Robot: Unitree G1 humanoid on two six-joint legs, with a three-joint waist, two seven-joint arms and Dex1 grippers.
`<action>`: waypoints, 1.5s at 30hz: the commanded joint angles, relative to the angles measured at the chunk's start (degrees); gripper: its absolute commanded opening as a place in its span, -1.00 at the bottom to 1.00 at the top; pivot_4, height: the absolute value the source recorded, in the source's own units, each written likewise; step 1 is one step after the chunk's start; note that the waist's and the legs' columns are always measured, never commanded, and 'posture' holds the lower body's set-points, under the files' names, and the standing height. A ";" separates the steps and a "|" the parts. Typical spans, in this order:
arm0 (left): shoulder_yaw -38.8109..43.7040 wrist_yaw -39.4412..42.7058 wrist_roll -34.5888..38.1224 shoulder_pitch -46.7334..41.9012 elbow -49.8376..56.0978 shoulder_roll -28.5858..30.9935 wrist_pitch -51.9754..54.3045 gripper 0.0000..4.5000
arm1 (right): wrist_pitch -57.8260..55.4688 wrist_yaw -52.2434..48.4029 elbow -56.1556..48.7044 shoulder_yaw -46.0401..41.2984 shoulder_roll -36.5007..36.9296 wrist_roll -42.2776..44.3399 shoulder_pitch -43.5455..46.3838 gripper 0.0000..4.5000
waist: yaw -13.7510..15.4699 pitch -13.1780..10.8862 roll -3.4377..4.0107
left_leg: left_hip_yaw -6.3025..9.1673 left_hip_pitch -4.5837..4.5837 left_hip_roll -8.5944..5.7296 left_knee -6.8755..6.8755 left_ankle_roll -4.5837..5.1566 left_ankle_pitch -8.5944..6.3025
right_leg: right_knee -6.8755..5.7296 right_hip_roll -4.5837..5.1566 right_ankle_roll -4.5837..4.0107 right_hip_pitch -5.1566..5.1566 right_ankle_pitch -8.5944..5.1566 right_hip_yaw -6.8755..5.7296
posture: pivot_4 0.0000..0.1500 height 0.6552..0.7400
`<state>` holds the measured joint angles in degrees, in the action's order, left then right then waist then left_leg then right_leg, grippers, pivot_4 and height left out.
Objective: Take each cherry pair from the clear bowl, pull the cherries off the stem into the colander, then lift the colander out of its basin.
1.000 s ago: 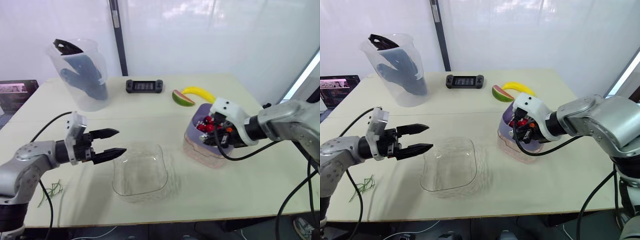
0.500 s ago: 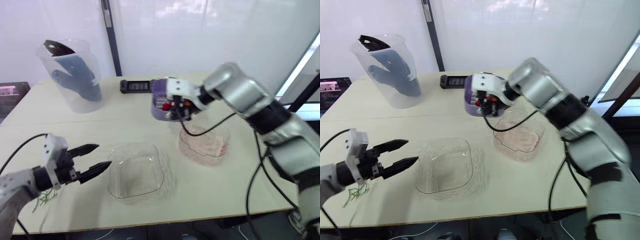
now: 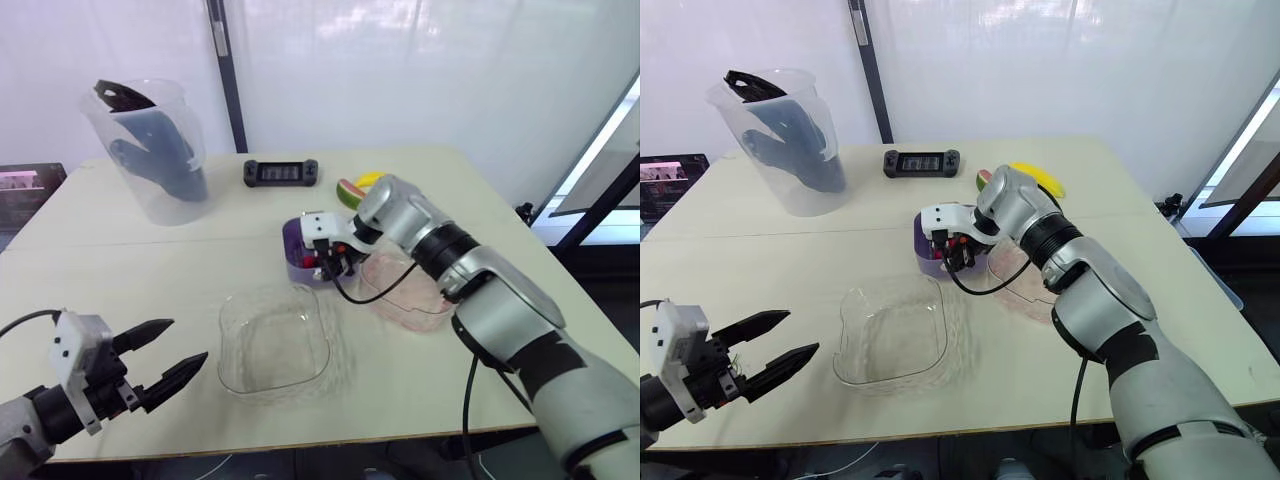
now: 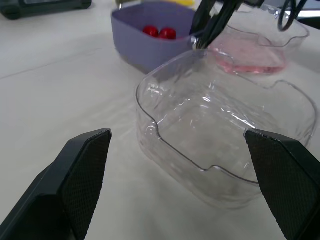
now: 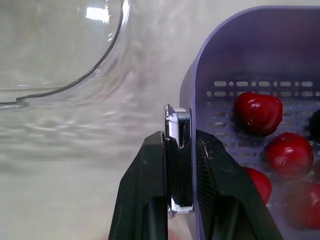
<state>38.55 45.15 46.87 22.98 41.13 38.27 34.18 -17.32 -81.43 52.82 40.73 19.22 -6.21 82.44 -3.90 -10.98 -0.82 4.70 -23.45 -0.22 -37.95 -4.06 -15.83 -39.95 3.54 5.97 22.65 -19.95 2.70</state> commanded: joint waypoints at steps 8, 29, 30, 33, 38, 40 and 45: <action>-1.97 0.47 0.98 -5.46 -2.72 3.91 -0.64 1.00 | -1.51 -2.74 -3.10 -9.68 1.85 -1.27 4.00 0.98 | -0.07 -0.01 0.02 | -0.01 0.00 0.00 0.01 0.00 0.00 | -0.03 -0.03 0.00 0.03 0.00 0.00 | 1.00 1.00; -16.37 3.90 -15.24 -31.16 -30.65 12.75 -9.71 1.00 | -26.98 8.55 -57.58 -56.60 32.66 19.97 -38.00 0.98 | 1.43 0.00 0.02 | -0.11 0.01 -0.05 0.08 0.08 -0.04 | 0.04 -0.08 0.00 -0.04 0.00 0.04 | 1.00 1.00; -16.79 4.89 -15.82 -31.70 -32.85 12.71 -10.72 1.00 | -28.13 9.93 -59.30 -59.42 33.06 20.61 -42.08 0.98 | 1.50 0.00 0.03 | -0.12 0.02 -0.02 0.07 0.10 -0.05 | 0.04 -0.09 0.00 -0.02 0.00 0.02 | 1.00 1.00; -18.31 8.23 -17.00 -31.56 -36.88 13.05 -12.37 1.00 | -27.20 10.66 -62.59 -66.91 34.62 22.69 -55.13 0.98 | 1.56 0.00 0.03 | -0.11 0.01 -0.04 0.05 0.10 -0.05 | 0.04 -0.09 0.00 -0.08 0.00 0.02 | 1.00 1.00; -19.31 11.20 -17.03 -31.16 -36.92 13.75 -11.70 1.00 | -22.09 11.06 -61.41 -73.20 36.27 24.22 -68.17 0.98 | 1.43 0.00 0.03 | -0.21 0.12 -0.02 -0.04 0.10 -0.05 | 0.04 -0.09 0.01 -0.21 0.00 0.11 | 1.00 1.00; -19.18 12.19 -16.62 -31.66 -37.44 14.14 -10.97 1.00 | -18.64 12.09 -60.26 -73.98 35.44 25.04 -69.67 0.98 | 1.40 0.00 0.02 | -0.20 0.17 -0.01 -0.04 0.10 -0.05 | 0.04 -0.12 0.01 -0.28 0.00 0.11 | 1.00 1.00; -18.38 11.86 -16.23 -30.67 -35.68 13.99 -8.98 1.00 | -18.25 15.87 -58.17 -72.53 34.84 28.29 -67.27 0.98 | 1.33 0.00 0.02 | -0.20 0.22 0.05 -0.04 0.10 -0.05 | 0.04 -0.14 0.01 -0.33 0.00 0.12 | 1.00 1.00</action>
<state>18.70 57.18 29.97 -8.27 3.44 51.54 24.72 -36.62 -66.81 -5.09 -30.85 53.87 20.47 13.90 -2.57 -10.98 -0.79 4.50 -23.23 -0.17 -37.99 -3.96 -15.88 -39.91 3.42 5.98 22.33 -19.96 2.83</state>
